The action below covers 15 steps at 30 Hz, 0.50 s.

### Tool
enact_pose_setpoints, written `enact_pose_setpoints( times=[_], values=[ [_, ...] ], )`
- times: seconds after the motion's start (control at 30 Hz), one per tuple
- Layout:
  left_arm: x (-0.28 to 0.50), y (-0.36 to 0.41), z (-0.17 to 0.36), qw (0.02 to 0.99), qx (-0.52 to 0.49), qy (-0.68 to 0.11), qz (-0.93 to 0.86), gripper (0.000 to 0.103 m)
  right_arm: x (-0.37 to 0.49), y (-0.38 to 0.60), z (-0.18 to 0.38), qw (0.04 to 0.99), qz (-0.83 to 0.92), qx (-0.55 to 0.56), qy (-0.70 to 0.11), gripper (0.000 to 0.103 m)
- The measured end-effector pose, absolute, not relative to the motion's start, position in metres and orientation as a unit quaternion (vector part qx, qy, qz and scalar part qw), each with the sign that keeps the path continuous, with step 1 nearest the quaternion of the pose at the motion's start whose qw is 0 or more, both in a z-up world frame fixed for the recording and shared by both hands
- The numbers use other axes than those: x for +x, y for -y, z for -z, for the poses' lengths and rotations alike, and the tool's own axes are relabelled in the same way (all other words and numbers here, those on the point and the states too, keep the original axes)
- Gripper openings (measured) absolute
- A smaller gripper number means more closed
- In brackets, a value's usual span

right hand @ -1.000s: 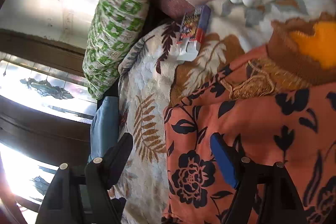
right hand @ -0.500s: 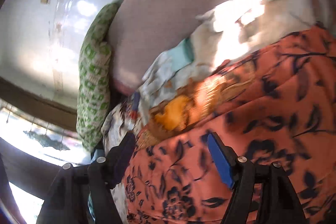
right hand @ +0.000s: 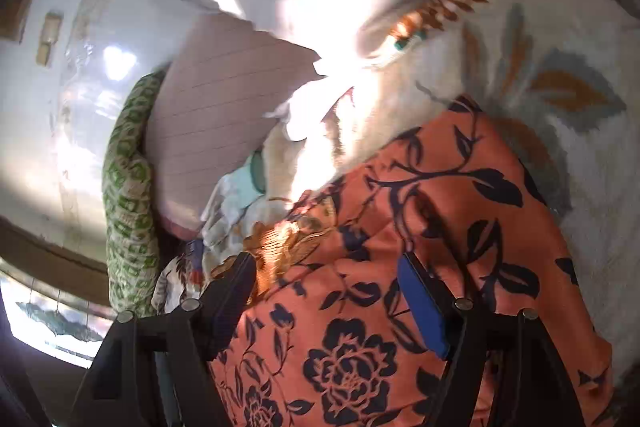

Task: Fold small clothes

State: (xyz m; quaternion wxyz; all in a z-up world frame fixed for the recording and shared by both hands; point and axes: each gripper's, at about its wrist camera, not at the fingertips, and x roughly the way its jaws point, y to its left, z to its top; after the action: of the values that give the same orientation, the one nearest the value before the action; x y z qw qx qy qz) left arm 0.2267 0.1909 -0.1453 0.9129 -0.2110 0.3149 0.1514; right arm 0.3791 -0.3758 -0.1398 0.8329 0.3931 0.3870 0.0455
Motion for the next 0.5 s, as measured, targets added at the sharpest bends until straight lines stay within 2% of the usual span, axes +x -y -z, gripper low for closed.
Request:
enact_pose_setpoints(
  times=[0.07, 0.1, 0.13, 0.23, 0.37, 0.5],
  values=[
    [0.225, -0.188, 0.142, 0.918, -0.203, -0.307, -0.150, 0.100, 0.373, 0.372, 0.140, 0.855, -0.033, 0.325, -0.402, 0.088],
    [0.224, -0.186, 0.141, 0.920, -0.198, -0.304, -0.149, 0.100, 0.376, 0.376, 0.159, 0.836, -0.010, 0.314, -0.450, 0.087],
    [0.223, -0.185, 0.141, 0.922, -0.193, -0.302, -0.149, 0.100, 0.373, 0.384, 0.167, 0.823, -0.023, 0.341, -0.453, 0.086],
    [0.211, -0.186, 0.133, 0.925, -0.189, -0.288, -0.158, 0.100, 0.345, 0.393, 0.135, 0.810, -0.021, 0.403, -0.424, 0.087],
    [0.190, -0.184, 0.116, 0.923, -0.180, -0.299, -0.162, 0.100, 0.281, 0.376, 0.086, 0.840, -0.065, 0.343, -0.416, 0.088],
    [0.146, -0.177, 0.086, 0.928, -0.178, -0.301, -0.129, 0.100, 0.183, 0.374, 0.078, 0.850, -0.085, 0.324, -0.408, 0.088]
  ],
)
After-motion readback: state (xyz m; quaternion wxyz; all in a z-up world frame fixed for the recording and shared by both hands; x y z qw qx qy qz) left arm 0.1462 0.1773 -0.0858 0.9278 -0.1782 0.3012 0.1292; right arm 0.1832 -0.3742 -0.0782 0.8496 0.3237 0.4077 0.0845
